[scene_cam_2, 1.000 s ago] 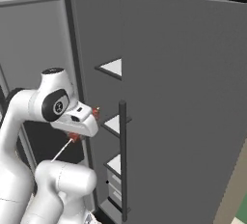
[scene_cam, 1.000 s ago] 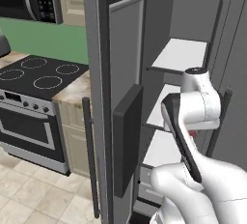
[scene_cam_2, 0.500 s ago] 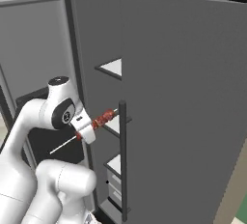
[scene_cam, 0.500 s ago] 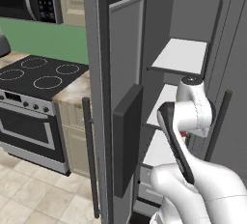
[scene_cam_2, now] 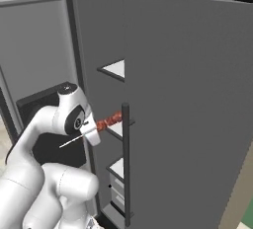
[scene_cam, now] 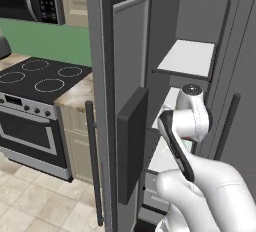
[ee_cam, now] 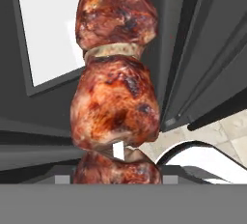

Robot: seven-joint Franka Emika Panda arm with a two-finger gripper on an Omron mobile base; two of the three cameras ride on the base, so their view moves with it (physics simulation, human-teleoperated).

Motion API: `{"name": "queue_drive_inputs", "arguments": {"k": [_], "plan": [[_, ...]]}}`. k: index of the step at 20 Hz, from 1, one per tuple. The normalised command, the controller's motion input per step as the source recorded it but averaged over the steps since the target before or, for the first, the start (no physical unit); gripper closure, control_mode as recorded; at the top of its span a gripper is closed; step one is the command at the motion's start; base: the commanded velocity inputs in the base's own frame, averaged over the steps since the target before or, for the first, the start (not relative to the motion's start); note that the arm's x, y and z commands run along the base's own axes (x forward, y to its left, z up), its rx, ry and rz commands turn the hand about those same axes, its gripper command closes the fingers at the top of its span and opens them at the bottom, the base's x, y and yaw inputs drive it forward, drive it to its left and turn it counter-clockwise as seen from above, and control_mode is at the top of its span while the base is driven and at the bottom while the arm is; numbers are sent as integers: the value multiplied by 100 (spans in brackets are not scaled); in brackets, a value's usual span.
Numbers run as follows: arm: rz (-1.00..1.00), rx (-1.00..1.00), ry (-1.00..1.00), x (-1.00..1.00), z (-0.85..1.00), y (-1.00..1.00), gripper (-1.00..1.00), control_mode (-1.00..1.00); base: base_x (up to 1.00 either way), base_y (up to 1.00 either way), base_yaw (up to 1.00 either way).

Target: Store the kebab skewer in the freezer for long-term storage. Close the freezer door after placing the cooked food.

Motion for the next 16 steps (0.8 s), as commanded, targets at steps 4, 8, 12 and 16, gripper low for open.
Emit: {"name": "queue_drive_inputs", "arguments": {"k": [4, 8, 12, 16], "plan": [[1, 0, -1, 48, -19, 0, 100, -100, 0, 0, 0], [5, 0, 0, 47, -31, -13, 100, -100, 0, 0, 0], [5, 0, 4, 39, -25, -31, 100, -100, 0, 0, 0], [1, -2, 4, 42, -31, -11, 100, -100, 0, 0, 0]]}}
